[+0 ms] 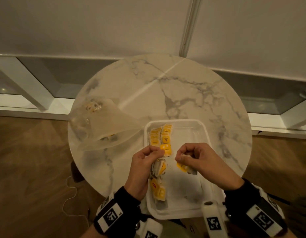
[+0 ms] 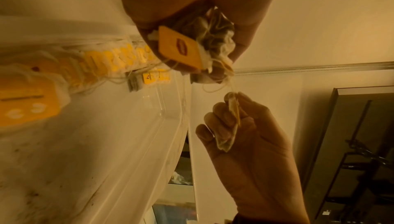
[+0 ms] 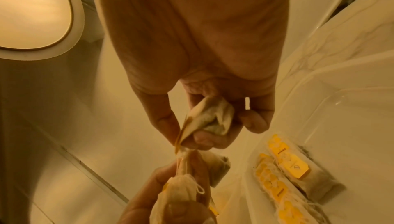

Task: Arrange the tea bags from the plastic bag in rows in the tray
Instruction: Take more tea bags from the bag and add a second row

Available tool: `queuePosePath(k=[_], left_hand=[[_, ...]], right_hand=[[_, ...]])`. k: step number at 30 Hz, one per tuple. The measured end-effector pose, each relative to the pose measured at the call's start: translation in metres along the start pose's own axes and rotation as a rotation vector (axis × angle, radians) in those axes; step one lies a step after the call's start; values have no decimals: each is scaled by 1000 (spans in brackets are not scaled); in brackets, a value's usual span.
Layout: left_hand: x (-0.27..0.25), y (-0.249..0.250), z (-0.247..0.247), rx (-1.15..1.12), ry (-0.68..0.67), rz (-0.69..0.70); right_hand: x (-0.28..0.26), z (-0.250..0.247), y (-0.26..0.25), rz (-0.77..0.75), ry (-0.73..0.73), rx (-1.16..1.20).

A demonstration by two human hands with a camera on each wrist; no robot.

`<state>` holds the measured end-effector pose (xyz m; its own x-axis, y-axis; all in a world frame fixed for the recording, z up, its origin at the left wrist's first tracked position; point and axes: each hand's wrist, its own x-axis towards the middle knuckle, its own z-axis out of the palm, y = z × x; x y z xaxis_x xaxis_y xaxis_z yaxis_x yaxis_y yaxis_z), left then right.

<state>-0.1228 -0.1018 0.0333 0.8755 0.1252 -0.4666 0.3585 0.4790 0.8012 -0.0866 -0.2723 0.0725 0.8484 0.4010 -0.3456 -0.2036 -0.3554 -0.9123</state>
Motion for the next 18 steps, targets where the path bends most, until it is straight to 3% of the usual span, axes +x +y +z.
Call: queuePosePath(k=[12,18], left_hand=[[6,1,-17,55,-117,-37],[9,2,-22,31,-118,0]], right_hand=[[1,10,-6,-64,125,58],[-2,14,-4,-57,87,72]])
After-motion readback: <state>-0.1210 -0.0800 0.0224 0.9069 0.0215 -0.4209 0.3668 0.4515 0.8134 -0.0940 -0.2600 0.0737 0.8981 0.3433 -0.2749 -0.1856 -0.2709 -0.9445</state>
